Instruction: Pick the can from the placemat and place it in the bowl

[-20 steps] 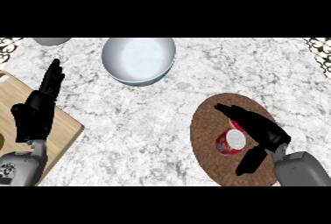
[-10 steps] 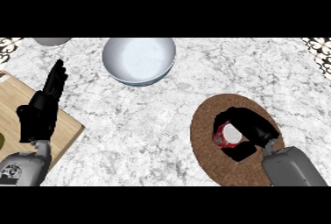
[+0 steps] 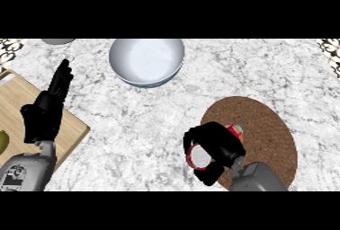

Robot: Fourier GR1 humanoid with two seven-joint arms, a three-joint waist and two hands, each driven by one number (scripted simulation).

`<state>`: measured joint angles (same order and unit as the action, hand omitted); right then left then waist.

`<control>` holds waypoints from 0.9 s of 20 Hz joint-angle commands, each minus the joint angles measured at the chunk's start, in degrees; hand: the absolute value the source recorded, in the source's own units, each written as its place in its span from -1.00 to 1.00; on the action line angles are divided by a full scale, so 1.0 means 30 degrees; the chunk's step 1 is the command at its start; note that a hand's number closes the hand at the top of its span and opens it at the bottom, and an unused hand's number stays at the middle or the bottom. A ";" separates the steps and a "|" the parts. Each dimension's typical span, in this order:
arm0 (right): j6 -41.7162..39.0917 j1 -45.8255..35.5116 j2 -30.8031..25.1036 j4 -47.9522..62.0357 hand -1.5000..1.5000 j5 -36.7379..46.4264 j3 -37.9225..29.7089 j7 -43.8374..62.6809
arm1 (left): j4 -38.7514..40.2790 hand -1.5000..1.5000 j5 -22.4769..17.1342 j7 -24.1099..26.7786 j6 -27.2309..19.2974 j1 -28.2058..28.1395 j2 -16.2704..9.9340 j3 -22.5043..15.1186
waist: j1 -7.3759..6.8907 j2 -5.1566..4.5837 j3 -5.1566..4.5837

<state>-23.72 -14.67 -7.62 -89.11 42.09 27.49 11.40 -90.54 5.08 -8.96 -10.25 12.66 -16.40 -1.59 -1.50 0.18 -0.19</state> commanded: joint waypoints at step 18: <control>1.3537 -0.7812 0.2538 -0.1956 1.00 -0.1711 0.8598 1.2657 | 0.1102 0.00 0.0384 0.0180 0.0194 0.1050 0.0627 -0.0799 | -0.1455 0.0080 -0.0028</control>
<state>8.99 -32.75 -0.10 -94.31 36.14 52.60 41.87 -88.36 6.04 -8.80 -9.26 16.12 -14.28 -4.74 -6.40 0.23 -0.15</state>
